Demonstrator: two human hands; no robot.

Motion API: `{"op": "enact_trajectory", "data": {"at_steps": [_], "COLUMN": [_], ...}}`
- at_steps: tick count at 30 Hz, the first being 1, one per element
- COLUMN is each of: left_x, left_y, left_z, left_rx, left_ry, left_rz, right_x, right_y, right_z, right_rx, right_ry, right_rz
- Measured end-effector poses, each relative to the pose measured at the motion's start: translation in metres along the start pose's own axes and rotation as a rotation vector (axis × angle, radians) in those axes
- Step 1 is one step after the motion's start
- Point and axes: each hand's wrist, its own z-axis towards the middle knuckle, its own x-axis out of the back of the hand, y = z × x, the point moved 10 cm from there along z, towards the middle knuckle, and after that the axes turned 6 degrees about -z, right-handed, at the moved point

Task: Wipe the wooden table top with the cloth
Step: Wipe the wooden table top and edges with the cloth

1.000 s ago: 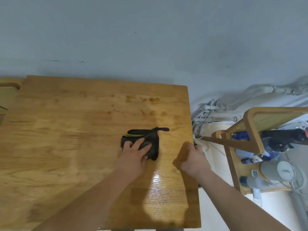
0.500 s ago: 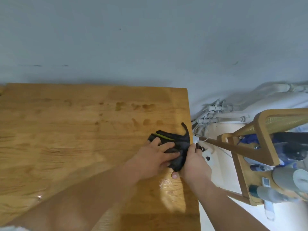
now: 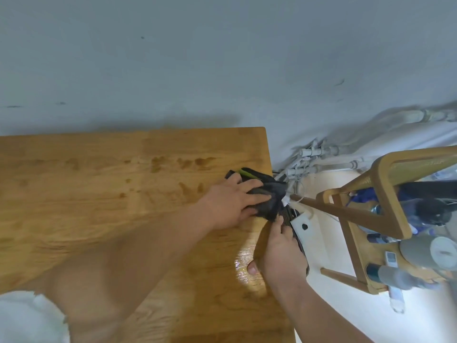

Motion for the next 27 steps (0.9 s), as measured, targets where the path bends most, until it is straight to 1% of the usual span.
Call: {"op": "enact_trajectory", "data": {"at_steps": [1, 3, 4, 5, 6, 8, 9, 10, 11, 13, 14, 15, 16, 17, 19, 20, 21, 22, 23, 25, 26, 27], "left_x": [0.008, 0.019, 0.017, 0.013, 0.008, -0.001, -0.001, 0.003, 0.010, 0.026, 0.028, 0.023, 0.014, 0.004, -0.015, -0.016, -0.014, -0.008, -0.002, 0.006, 0.002, -0.006], "left_y": [-0.018, -0.049, -0.052, -0.045, -0.032, -0.013, -0.018, -0.031, -0.054, -0.107, -0.115, -0.109, -0.091, -0.070, -0.046, -0.046, -0.053, -0.064, -0.079, -0.096, -0.088, -0.071], "left_z": [0.003, -0.007, -0.018, -0.026, -0.031, -0.041, -0.048, -0.056, -0.063, -0.085, -0.099, -0.108, -0.114, -0.118, -0.131, -0.136, -0.139, -0.141, -0.142, -0.153, -0.160, -0.164], "left_rx": [0.085, 0.391, 0.503, 0.521, 0.455, 0.162, 0.040, -0.009, 0.036, 0.331, 0.446, 0.473, 0.416, 0.307, 0.069, -0.008, -0.039, -0.006, 0.095, 0.407, 0.528, 0.571], "left_ry": [0.040, 0.180, 0.239, 0.281, 0.298, 0.232, 0.183, 0.144, 0.154, 0.269, 0.320, 0.351, 0.352, 0.320, 0.168, 0.103, 0.071, 0.082, 0.138, 0.312, 0.379, 0.409], "left_rz": [0.013, -0.037, -0.078, -0.097, -0.095, -0.069, -0.047, -0.025, -0.016, -0.031, -0.027, -0.031, -0.048, -0.070, -0.086, -0.080, -0.075, -0.084, -0.103, -0.148, -0.159, -0.166], "right_x": [0.001, 0.001, 0.000, -0.001, -0.001, 0.000, 0.000, 0.000, 0.000, 0.001, 0.001, 0.001, 0.001, 0.001, 0.001, 0.001, 0.002, 0.003, 0.003, 0.004, 0.003, 0.003], "right_y": [0.000, -0.003, -0.004, -0.004, -0.004, -0.004, -0.004, -0.004, -0.004, -0.005, -0.006, -0.007, -0.008, -0.008, -0.009, -0.010, -0.010, -0.010, -0.011, -0.012, -0.013, -0.014], "right_z": [0.000, 0.000, -0.001, -0.001, -0.001, -0.001, 0.000, 0.000, 0.001, 0.000, 0.000, 0.000, 0.001, 0.000, 0.000, -0.001, -0.001, -0.001, -0.001, -0.002, -0.002, -0.003], "right_rx": [-0.001, -0.005, -0.008, -0.012, -0.018, -0.018, -0.012, -0.010, -0.014, -0.025, -0.030, -0.037, -0.044, -0.050, -0.055, -0.055, -0.056, -0.061, -0.069, -0.089, -0.097, -0.105], "right_ry": [0.002, 0.004, 0.004, 0.004, 0.002, -0.006, -0.013, -0.021, -0.025, -0.023, -0.024, -0.025, -0.028, -0.031, -0.033, -0.029, -0.026, -0.024, -0.027, -0.039, -0.042, -0.040], "right_rz": [0.005, 0.004, -0.003, -0.009, -0.010, -0.011, -0.014, -0.014, -0.014, -0.021, -0.027, -0.035, -0.043, -0.053, -0.065, -0.066, -0.068, -0.070, -0.075, -0.079, -0.076, -0.069]}}
